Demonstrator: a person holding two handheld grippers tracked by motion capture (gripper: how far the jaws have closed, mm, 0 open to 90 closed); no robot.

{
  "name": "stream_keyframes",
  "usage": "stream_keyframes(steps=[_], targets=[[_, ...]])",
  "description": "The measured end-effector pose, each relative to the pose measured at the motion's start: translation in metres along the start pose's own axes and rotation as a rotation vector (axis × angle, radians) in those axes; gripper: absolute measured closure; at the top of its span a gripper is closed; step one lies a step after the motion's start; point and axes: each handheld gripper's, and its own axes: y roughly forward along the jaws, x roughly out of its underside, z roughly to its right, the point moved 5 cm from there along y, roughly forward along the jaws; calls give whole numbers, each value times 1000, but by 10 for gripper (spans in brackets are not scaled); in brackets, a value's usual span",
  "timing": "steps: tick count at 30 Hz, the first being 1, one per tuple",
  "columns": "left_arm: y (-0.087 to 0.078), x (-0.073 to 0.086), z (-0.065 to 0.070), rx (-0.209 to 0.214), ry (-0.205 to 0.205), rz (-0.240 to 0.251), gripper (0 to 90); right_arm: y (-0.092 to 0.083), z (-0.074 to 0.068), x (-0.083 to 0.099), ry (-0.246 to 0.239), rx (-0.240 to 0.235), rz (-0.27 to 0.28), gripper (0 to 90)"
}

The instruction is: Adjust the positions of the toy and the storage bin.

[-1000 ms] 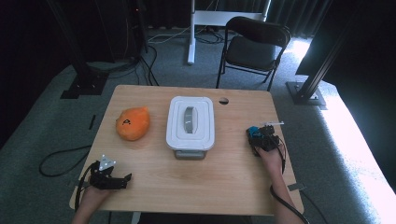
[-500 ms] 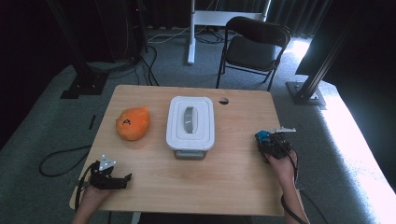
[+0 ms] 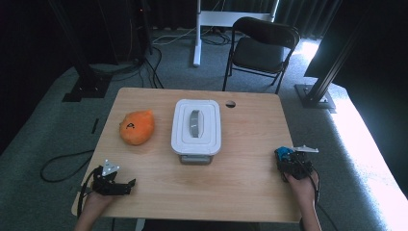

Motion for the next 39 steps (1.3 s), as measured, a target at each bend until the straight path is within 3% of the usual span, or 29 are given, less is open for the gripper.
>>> stream_keyframes(steps=[11,18,22,26,31,39], targets=[[0,0,0,0,2,-2,4,4,2,22,5,15,-31,253],[0,0,0,0,2,-2,4,3,6,32,41,-39,-17,246],[0,0,0,0,2,-2,3,3,6,33,49,-41,-3,215],[0,0,0,0,2,-2,3,0,6,31,21,-34,-6,187],[0,0,0,0,1,-2,3,-12,5,24,4,-41,47,170],[0,0,0,0,2,-2,3,-31,-16,6,-35,-152,164,117]])
